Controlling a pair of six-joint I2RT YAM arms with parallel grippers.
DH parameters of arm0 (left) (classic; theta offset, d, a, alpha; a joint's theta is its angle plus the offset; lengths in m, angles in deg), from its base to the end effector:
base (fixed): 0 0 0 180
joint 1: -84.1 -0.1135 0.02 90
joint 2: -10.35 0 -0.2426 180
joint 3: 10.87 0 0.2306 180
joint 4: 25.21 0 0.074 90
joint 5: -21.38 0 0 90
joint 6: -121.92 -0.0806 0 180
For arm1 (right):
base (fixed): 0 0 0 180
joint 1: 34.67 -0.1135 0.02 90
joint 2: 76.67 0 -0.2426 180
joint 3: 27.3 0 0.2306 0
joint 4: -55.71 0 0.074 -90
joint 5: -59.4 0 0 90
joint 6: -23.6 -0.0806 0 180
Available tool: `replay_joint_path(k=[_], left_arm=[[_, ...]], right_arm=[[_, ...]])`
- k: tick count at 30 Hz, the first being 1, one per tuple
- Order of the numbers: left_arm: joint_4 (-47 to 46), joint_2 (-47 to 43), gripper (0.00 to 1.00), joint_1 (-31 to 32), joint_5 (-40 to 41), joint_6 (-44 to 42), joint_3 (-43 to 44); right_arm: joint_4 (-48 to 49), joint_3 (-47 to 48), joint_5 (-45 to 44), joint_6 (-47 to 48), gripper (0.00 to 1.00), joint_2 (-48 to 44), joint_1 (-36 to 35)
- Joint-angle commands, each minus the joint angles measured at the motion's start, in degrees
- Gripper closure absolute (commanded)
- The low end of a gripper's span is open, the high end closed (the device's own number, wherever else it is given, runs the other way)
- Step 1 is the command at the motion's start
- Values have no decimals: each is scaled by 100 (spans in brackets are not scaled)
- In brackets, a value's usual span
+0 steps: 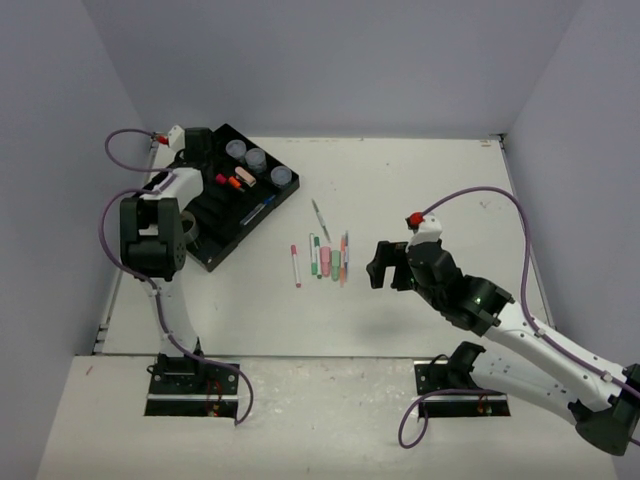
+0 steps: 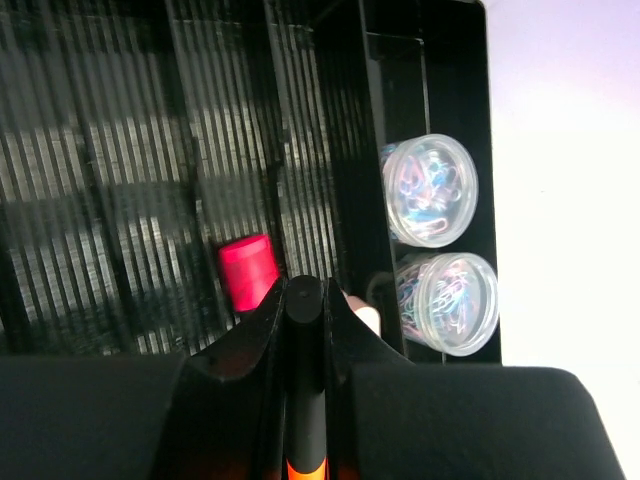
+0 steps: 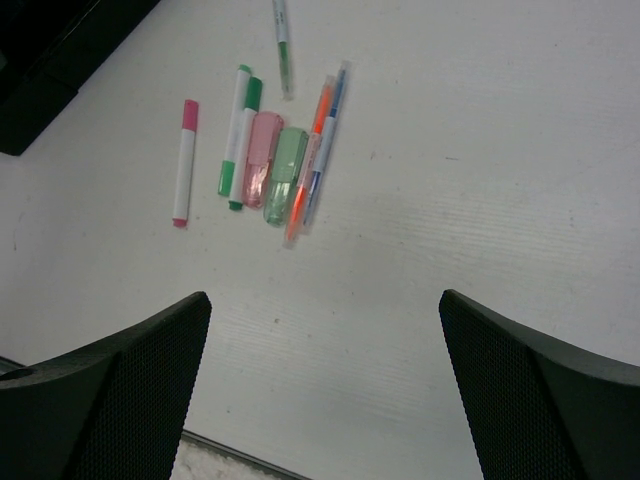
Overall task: Sort the stationery into containers
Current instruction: Place the stationery in the storage box.
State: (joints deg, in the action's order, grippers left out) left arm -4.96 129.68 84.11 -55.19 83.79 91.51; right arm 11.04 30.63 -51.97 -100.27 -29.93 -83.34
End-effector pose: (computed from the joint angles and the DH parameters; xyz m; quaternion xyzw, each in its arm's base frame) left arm 0.4808 0.0186 0.1656 -0.4357 0.7773 -0.0990 0.4429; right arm 0.1570 0.1340 0.2527 -0.0244 0.8696 0.1841 0.4574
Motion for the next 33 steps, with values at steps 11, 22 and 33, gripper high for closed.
replay_joint_path(k=[11, 22, 33], left_arm=[[-779, 152, 73, -1, -265, 370, -374], [-1108, -785, 53, -1, -636, 429, -818], [-1749, -4757, 0, 256, -1150, 150, -3339]], right_arm=[[243, -93, 89, 59, 1, -144, 24], [243, 2, 127, -57, 1, 314, 148], [383, 728, 605, -265, 2, 2052, 351]])
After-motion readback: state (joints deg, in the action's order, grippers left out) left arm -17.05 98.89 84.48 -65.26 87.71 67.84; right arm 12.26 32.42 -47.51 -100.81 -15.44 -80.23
